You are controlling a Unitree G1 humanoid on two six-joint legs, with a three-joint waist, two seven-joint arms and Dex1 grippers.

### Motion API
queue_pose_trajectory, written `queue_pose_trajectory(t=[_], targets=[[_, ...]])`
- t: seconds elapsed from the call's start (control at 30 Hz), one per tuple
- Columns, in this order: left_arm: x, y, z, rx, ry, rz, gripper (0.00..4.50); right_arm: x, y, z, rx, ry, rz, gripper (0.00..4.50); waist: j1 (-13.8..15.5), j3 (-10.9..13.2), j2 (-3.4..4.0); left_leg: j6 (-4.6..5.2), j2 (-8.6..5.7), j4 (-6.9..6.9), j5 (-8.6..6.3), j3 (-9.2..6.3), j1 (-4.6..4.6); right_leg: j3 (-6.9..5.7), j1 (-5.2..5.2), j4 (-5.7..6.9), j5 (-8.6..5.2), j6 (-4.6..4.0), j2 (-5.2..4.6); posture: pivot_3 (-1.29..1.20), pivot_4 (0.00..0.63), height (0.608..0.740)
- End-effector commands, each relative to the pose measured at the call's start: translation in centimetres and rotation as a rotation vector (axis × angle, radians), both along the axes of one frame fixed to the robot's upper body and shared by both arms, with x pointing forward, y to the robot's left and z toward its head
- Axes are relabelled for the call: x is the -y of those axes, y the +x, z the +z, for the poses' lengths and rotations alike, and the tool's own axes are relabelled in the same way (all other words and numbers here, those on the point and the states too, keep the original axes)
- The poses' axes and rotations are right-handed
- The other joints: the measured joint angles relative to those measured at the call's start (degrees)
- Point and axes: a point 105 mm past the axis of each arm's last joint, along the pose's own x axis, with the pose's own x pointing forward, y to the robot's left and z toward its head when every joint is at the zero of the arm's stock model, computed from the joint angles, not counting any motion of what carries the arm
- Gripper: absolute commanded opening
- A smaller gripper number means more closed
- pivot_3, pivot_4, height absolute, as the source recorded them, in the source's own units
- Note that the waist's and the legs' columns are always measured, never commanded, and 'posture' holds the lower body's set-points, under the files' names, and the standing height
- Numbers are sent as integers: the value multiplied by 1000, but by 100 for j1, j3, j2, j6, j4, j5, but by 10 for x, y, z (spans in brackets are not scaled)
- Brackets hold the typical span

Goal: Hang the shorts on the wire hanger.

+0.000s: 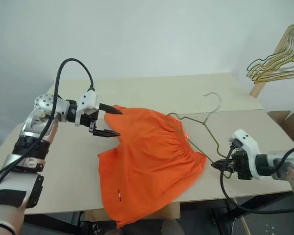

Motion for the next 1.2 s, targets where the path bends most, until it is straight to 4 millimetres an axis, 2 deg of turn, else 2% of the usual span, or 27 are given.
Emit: queue_pose_trajectory(t=[0.03, 0.17, 0.27, 0.57, 0.83, 1.2], targets=[[6, -6, 18, 59, -27, -31, 4471, 17, 3, 14, 35, 22, -110, 0, 12, 0, 0, 0, -1, 0, 0, 0, 0, 0, -1, 0, 0, 0, -1, -148, 6, 740], [7, -8, 18, 51, -24, -42, 4471, 27, -4, 8, -34, 9, -150, 0, 26, -2, 3, 0, -2, 2, 0, 4, 3, 1, 4, 1, 0, 0, -2, -151, 7, 740], [8, -10, 16, 42, -12, -63, 4471, 24, -11, 4, -75, 21, -102, 0, 18, -2, 3, 0, 1, 0, 0, 5, 4, 1, 3, -1, 0, 0, 3, -155, 8, 740], [11, -18, 12, 21, 4, -105, 4471, 18, -32, 12, -178, 101, 61, 0, 3, -2, 3, 2, 4, 1, -1, 10, 4, 3, 4, -4, -1, 2, 7, -140, 15, 740], [9, -24, 9, 8, 9, -107, 4471, 21, -41, 17, -194, 146, 93, 0, 38, 0, 1, 2, 5, 1, -1, 10, 3, 3, 5, -4, -1, 2, 7, -130, 19, 740], [10, -27, 7, 2, 12, -121, 4471, 7, -81, 13, -314, 189, 198, 0, 164, -1, 1, 3, 7, 3, -2, 12, 5, 3, 6, -5, -2, 3, 10, -136, 6, 740]])
